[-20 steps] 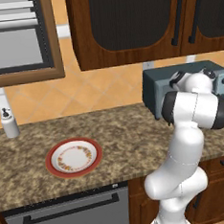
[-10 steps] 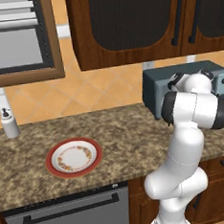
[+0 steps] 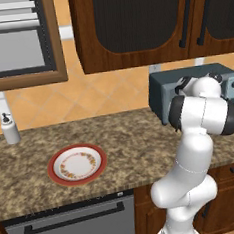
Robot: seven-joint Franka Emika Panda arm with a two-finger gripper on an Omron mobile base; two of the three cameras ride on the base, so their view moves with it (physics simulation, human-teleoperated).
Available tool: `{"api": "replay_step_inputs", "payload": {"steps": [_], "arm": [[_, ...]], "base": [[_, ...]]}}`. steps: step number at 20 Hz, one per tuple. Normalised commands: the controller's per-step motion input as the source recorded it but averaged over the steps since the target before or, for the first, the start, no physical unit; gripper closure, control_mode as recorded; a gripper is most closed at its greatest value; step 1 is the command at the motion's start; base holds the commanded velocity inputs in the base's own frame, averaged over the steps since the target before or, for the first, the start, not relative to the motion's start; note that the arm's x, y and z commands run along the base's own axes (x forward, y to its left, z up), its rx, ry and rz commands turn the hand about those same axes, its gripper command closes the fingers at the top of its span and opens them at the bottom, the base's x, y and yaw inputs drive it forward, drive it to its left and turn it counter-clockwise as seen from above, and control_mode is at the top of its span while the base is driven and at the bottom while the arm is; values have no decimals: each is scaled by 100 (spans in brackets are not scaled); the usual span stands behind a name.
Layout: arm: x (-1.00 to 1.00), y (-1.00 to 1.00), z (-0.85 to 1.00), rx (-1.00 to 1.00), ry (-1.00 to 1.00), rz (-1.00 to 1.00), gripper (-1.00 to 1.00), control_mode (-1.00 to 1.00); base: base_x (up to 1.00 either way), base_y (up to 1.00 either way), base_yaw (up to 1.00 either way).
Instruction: Pick up the kebab skewer and baguette bread, and place them inside the toaster oven. Close the toaster oven door and start by setting the timer.
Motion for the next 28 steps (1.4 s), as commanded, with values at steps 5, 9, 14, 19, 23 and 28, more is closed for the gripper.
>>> {"api": "replay_step_inputs", "payload": {"steps": [5,9,14,19,23,28], "arm": [[-6,-20,0,0,0,0,-100,-100],[-4,-19,0,0,0,0,-100,-100],[-1,-10,0,-1,0,0,-100,-100],[-9,-13,4,-1,0,0,-100,-100],[-22,-14,1,-1,0,0,-100,-100],[-2,-2,0,0,0,0,-100,-100]], "base": [[0,0,0],[0,0,0],[0,0,0],[0,0,0],[0,0,0],[0,0,0]]}}
